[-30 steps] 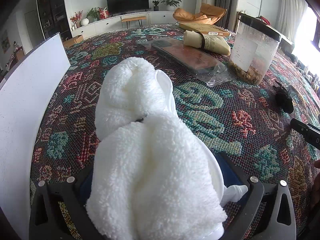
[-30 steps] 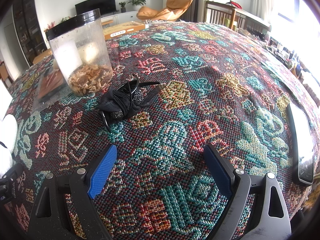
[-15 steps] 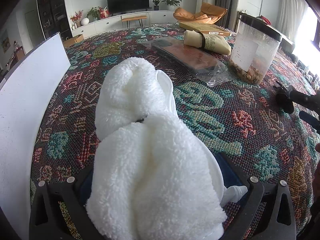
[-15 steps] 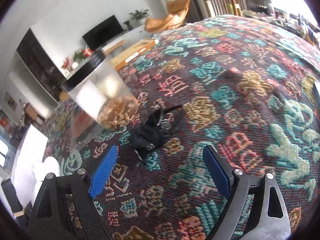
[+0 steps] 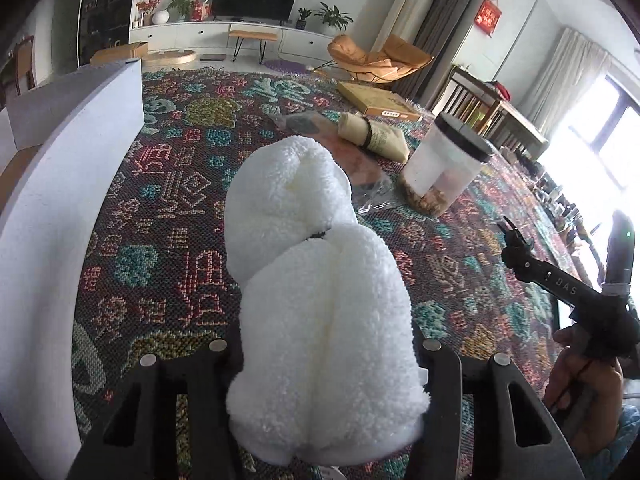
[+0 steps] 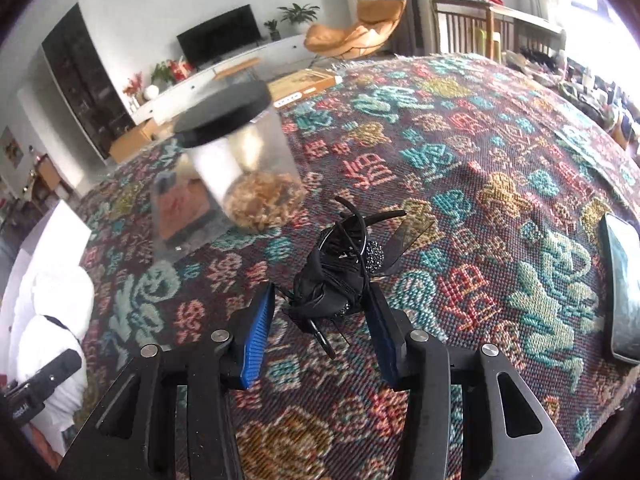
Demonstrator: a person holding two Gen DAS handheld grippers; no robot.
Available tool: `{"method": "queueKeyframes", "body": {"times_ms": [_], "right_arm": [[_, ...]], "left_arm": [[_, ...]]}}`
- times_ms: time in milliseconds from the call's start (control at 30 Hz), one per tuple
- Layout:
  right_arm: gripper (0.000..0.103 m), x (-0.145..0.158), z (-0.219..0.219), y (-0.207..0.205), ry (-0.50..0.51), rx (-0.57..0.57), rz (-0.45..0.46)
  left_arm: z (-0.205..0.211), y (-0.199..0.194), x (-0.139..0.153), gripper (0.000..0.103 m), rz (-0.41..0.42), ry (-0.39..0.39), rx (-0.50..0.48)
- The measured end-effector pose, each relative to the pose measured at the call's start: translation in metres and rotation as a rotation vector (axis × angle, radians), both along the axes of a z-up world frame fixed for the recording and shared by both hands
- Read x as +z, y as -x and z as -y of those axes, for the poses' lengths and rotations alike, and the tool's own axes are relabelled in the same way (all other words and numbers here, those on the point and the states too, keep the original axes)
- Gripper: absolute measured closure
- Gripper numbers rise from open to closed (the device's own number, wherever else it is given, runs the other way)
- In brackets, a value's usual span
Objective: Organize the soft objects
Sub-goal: 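Grasp the black lace item with the right gripper while the left carries the towel toward the box, then open the left gripper over the white box while the right releases the black lace item inside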
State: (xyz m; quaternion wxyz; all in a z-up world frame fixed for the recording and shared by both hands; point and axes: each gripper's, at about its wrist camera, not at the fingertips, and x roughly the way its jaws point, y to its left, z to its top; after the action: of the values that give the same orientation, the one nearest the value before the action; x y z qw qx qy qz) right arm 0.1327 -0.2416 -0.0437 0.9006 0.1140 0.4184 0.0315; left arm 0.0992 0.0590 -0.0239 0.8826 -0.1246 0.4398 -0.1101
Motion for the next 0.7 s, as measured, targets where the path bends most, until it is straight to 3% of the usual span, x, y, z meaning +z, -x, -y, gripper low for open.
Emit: {"method": "queueKeyframes", "body": {"times_ms": [167, 333, 433, 533, 633, 667, 700], "right_arm": [[0.055, 0.06, -0.06, 0.023, -0.028, 0.157, 0.099], [0.055, 0.111, -0.151, 0.045, -0.132, 0.371, 0.16], [0.055, 0.135, -0.211, 0.056, -0.191, 0.526, 0.174], [0.054, 0.144, -0.268, 0.063, -0.269, 0.673, 0.149], [0.046, 0.137, -0.317, 0.071, -0.373, 0.814, 0.091], [0.03, 0.129, -0.329, 0.07, -0.411, 0.851, 0.055], [0.027, 0.121, -0.338, 0.068, -0.433, 0.876, 0.005]], "left_arm": [[-0.051, 0.034, 0.055, 0.052, 0.091, 0.023, 0.053], [-0.13, 0.069, 0.099, 0.052, 0.156, -0.044, 0.196], [-0.18, 0.09, 0.108, 0.052, 0.155, -0.105, 0.308], [-0.224, 0.104, 0.099, 0.05, 0.11, -0.165, 0.418], [-0.254, 0.107, 0.074, 0.022, 0.007, -0.19, 0.498], [-0.262, 0.108, 0.064, 0.015, -0.018, -0.189, 0.525], [-0.266, 0.11, 0.058, 0.015, -0.032, -0.189, 0.547]]}}
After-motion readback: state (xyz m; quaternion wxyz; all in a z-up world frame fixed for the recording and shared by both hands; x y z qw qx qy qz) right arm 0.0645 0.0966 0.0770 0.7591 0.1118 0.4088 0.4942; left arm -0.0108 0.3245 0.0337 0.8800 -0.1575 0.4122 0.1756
